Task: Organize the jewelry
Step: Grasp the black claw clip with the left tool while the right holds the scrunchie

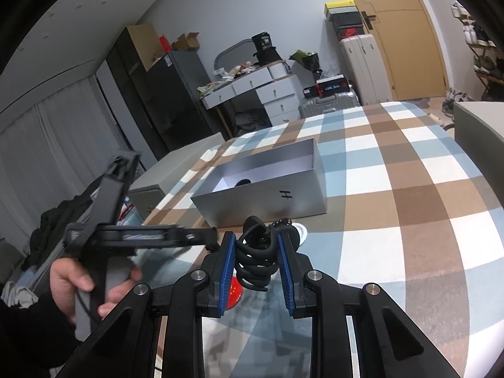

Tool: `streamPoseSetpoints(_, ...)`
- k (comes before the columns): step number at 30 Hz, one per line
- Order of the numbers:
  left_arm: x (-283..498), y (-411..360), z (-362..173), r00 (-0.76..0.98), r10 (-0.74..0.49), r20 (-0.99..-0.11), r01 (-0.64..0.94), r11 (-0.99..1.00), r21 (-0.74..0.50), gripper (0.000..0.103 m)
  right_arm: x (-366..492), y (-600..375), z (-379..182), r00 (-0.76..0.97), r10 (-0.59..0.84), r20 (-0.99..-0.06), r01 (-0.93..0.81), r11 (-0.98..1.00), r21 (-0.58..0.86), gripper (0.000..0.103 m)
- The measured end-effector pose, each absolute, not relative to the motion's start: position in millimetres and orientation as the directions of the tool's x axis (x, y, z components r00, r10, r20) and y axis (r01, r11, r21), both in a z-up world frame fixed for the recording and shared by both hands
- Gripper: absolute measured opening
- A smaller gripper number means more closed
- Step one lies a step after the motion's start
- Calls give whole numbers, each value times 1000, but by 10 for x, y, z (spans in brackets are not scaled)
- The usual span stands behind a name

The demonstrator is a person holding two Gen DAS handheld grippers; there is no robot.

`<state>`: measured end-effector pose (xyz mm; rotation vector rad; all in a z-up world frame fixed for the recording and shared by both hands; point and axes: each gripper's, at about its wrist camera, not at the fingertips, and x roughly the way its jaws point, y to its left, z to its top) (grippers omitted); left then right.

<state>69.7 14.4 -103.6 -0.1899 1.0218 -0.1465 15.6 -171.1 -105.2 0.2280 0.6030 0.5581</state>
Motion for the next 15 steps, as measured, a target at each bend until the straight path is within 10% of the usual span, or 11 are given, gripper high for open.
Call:
streamPoseSetpoints(6, 835, -99, -1201, 498, -46, -866, 48, 999, -25, 75, 113, -1742, -1036, 690, 544, -477, -422, 838, 345, 26)
streamPoseSetpoints(10, 770, -82, -1165, 506, -60, -860, 82, 996, -21, 25, 93, -1738, -1052, 687, 549, -476, -428, 835, 346, 26)
streamPoseSetpoints(15, 634, 39, -1118, 489, -127, -863, 135, 988, -69, 20, 110, -1704, -1057, 675, 558, -482, -436, 830, 349, 26)
